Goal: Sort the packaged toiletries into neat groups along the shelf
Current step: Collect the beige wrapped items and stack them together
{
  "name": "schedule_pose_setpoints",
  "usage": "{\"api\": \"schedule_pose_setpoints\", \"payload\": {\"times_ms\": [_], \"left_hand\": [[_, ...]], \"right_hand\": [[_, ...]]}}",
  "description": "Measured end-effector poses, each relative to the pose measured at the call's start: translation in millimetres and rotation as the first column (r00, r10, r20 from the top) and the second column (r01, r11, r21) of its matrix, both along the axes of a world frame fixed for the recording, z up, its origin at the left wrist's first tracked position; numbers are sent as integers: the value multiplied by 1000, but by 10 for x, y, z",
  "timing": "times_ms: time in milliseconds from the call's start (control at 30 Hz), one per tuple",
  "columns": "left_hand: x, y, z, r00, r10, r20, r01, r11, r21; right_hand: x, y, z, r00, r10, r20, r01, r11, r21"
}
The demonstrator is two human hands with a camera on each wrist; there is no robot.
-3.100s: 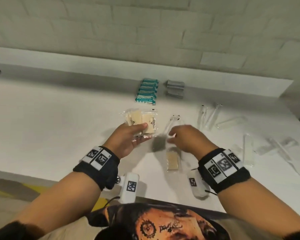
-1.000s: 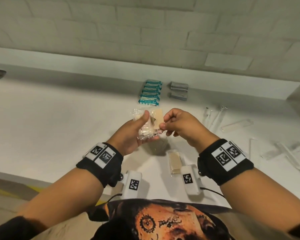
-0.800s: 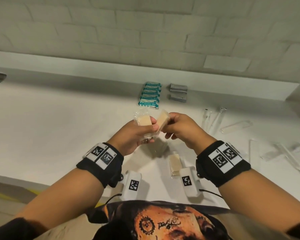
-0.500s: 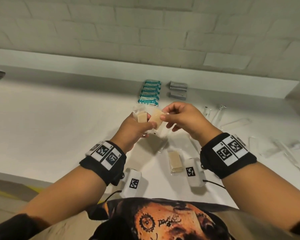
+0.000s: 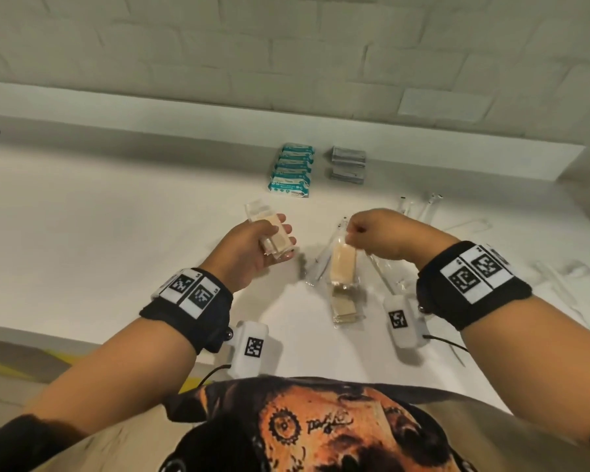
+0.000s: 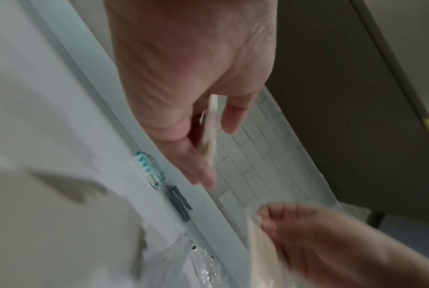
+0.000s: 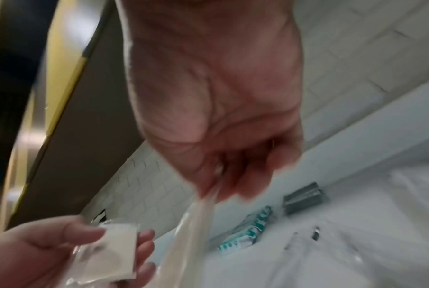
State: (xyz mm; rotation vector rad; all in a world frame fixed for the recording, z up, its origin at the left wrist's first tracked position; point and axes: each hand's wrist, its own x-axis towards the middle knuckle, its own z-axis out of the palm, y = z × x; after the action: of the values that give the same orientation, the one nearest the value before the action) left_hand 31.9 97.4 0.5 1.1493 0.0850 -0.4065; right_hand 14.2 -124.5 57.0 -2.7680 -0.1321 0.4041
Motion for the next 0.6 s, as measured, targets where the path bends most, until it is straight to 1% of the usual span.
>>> {"api": "schedule_pose_setpoints", "payload": {"times_ms": [33, 67, 133, 167, 233, 267, 300, 333, 367, 400, 433, 467, 533, 600], "left_hand": [[-9, 17, -8, 1000, -17, -19, 17, 999, -38], [-20, 33, -25, 999, -30, -20, 29, 999, -45], [-45, 43, -51, 999, -44, 6, 44, 998, 37], [-56, 41, -59, 999, -40, 12, 39, 995, 87], [-73, 35, -68, 1000, -15, 15, 14, 994, 108], [-75, 34, -76, 1000, -14, 22, 12, 995, 102], [-78, 34, -83, 999, -22, 34, 18, 994, 104], [-89, 26, -80, 998, -39, 51, 33, 994, 102], [-104, 14, -70, 995, -62, 76, 55, 995, 86], [-121, -6, -53, 991, -88, 99, 82, 995, 63], [-135, -27, -36, 987, -110, 120, 105, 993, 45], [-149, -47, -13, 983, -125, 135, 122, 992, 34], [-168, -72, 26, 980, -130, 151, 128, 992, 21], [-171, -73, 29, 981, -107, 161, 108, 994, 5]], "right_hand": [[-25, 15, -45, 997, 48, -65, -50, 998, -28], [-49, 39, -108, 989, 84, -120, -93, 993, -72], [-58, 58, -273, 978, 86, -192, -117, 981, -158], [-54, 55, -348, 980, 64, -190, -99, 978, -181], [-35, 52, -397, 995, 33, -95, -48, 985, -165], [-24, 59, -375, 1000, 5, -23, -7, 997, -82], [-20, 82, -330, 998, -41, 38, 39, 997, 60], [-16, 116, -278, 994, -89, 63, 72, 971, 227], [-17, 168, -228, 992, -115, 57, 85, 920, 383], [-35, 234, -186, 991, -130, 37, 94, 861, 499], [-52, 304, -164, 990, -141, 22, 104, 816, 569], [-64, 354, -152, 986, -163, 23, 116, 786, 607], [-65, 400, -154, 977, -214, 23, 152, 762, 630], [-75, 410, -151, 981, -193, -25, 165, 760, 629]]}}
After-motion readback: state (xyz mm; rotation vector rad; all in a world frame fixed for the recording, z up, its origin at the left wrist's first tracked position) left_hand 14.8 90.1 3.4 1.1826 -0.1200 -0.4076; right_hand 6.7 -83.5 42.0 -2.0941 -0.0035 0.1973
